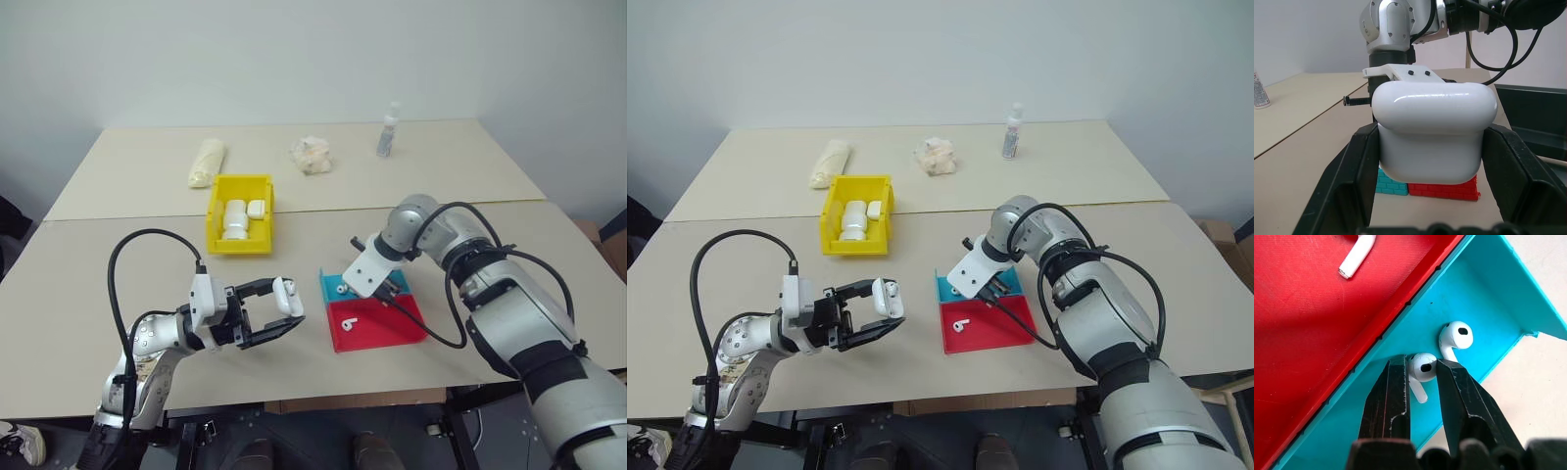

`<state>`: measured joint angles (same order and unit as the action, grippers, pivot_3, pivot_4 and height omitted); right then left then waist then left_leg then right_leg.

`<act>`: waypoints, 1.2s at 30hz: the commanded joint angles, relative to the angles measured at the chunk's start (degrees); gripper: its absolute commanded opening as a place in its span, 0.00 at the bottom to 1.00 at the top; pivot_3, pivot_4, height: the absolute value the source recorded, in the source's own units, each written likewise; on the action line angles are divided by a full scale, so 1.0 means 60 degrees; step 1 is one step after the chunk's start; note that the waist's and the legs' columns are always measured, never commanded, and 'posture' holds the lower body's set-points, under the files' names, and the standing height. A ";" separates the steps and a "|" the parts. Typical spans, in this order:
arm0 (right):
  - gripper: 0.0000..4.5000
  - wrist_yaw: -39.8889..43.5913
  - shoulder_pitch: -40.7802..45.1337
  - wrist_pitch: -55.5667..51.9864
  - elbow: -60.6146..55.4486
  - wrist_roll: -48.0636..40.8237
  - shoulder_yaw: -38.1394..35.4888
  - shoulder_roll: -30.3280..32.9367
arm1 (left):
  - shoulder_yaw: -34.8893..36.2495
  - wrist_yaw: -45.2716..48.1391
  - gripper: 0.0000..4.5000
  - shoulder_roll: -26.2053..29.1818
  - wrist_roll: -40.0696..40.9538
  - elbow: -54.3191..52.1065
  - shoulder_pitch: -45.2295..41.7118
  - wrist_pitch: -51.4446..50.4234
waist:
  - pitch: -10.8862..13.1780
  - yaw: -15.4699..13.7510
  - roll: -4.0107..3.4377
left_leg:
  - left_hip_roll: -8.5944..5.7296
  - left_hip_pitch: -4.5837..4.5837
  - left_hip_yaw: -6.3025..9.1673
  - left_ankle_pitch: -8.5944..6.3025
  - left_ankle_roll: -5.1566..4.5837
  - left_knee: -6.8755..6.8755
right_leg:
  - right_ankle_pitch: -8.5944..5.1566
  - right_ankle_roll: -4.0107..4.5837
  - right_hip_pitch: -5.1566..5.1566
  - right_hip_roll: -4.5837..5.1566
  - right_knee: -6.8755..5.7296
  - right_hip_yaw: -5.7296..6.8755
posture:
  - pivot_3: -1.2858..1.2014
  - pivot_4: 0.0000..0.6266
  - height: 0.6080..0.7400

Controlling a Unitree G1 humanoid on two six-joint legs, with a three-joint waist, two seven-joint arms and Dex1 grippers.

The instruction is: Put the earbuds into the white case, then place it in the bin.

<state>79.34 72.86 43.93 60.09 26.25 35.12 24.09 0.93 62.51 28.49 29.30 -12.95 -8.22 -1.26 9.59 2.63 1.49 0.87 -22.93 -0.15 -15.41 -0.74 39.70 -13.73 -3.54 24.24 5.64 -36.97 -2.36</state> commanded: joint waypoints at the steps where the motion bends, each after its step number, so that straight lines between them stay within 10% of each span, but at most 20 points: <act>1: 0.16 -0.0076 -0.0013 -0.0108 -0.0239 -0.0116 -0.0183 0.0106 | 0.0030 0.0024 0.62 -0.0042 0.0146 -0.0227 -0.0183 0.0156 | 0.0000 0.0000 0.0000 | 0.0000 0.0000 0.0000 0.0000 0.0000 0.0000 | 0.0000 0.0000 0.0000 0.0000 0.0000 0.0000 | 0.52 0.24 1.00; 11: 0.16 0.0512 -0.0434 -0.1898 -0.2531 -0.1924 -0.1751 0.1319 | 0.0088 0.0378 0.62 -0.0101 0.0527 0.0011 -0.0846 -0.0008 | 0.0003 -0.0054 -0.0003 | -0.0001 -0.0019 0.0002 0.0000 0.0000 0.0002 | 0.0000 0.0000 0.0007 0.0004 0.0012 0.0003 | 0.52 0.24 1.00; 17: 0.16 0.0346 -0.2620 -0.6991 -0.8352 -0.5159 -0.4559 0.3019 | 0.0027 0.0483 0.62 -0.0285 0.1141 -0.0180 -0.1672 -0.0484 | 0.0004 -0.0283 -0.0006 | -0.0007 -0.0041 0.0009 -0.0006 -0.0010 0.0012 | 0.0001 -0.0002 0.0013 0.0013 0.0018 0.0009 | 0.52 0.24 1.00; 26: 0.16 -0.4053 -0.4857 -1.5412 -1.4997 -1.2251 -0.9580 0.3596 | -0.0478 0.0775 0.62 -0.1035 0.1561 0.0230 -0.3050 -0.0875 | 0.0003 -0.0332 -0.0005 | -0.0008 -0.0025 0.0020 -0.0017 -0.0029 0.0021 | 0.0004 -0.0007 -0.0025 0.0014 0.0029 0.0012 | 0.52 0.24 1.00; 36: 0.16 -0.8387 -0.6441 -1.6123 -1.6607 -1.7641 -1.0732 0.3686 | -0.0911 0.0114 0.62 -0.2377 0.1335 0.0605 -0.4314 -0.0877 | 0.0001 -0.0318 -0.0003 | -0.0014 -0.0041 0.0017 -0.0023 -0.0043 0.0026 | 0.0006 -0.0011 -0.0018 0.0011 0.0038 0.0010 | 0.52 0.24 1.00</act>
<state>31.49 34.09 -54.45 -37.97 -75.58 -26.71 45.22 -4.60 63.53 14.47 37.04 -7.57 -33.32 -6.62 9.60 0.72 1.47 0.78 -23.17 -0.05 -15.54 -1.00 39.86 -13.69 -3.61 24.12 5.70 -36.76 -2.31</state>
